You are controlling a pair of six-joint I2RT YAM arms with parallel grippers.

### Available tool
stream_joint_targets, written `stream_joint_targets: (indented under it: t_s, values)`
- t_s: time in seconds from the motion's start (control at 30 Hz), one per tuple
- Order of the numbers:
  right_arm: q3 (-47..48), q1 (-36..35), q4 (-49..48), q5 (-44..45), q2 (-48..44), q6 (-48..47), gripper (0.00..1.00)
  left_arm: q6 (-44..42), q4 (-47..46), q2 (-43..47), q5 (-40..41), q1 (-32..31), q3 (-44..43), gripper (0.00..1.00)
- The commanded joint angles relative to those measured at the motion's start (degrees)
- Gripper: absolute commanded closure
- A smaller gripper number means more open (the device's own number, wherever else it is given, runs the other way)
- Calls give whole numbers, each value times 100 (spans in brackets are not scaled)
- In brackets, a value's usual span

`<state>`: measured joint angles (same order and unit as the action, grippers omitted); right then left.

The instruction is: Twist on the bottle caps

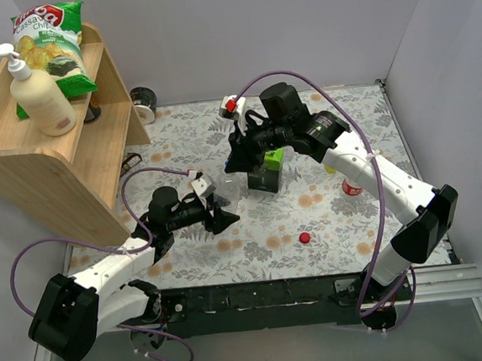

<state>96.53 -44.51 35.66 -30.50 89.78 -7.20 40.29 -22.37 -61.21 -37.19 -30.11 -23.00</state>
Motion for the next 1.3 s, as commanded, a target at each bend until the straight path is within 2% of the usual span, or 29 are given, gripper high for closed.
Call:
stream_joint_targets:
  t_s: [0.0, 0.37, 0.43, 0.47, 0.5, 0.53, 0.57, 0.77, 0.9, 0.97, 1.03, 1.1, 1.27]
  values:
    - [-100, -128, 600, -175, 163, 149, 59, 120, -550, 74, 116, 66, -424, 100]
    - [568, -119, 494, -263, 321, -35, 51, 172, -277, 74, -60, 66, -354, 100]
    - [542, -119, 530, -307, 312, -62, 46, 172, -285, 83, -60, 75, -354, 100]
    - [525, -128, 556, -359, 304, -97, 38, 172, -294, 83, -69, 75, -354, 100]
    - [464, -119, 582, -404, 277, -132, 24, 172, -294, 83, -60, 75, -363, 100]
    - [446, -128, 617, -439, 251, -211, 15, 154, -294, 74, -52, 84, -371, 100]
    - [402, -111, 679, -509, 216, -272, 9, 154, -294, 92, -43, 84, -398, 100]
    - [-362, 47, 1004, -703, -495, -1046, 8, -21, 21, 83, -183, 84, -521, 100]
    - [-820, 319, 1092, -88, -944, -1126, 8, -215, 233, 92, -490, 102, -565, 100]
    - [-533, 748, 1145, -524, -901, -1318, 8, -320, 443, 83, -805, 137, -591, 100]
    - [-93, 882, 1258, -956, -665, -1599, 7, -513, 663, 31, -956, 146, -696, 100]
    - [461, 874, 1338, -1483, -497, -2213, 7, -723, 927, 13, -1141, 154, -740, 100]
    - [779, 471, 1373, -1494, -154, -2935, 7, -1006, 1304, -92, -1317, 181, -872, 100]
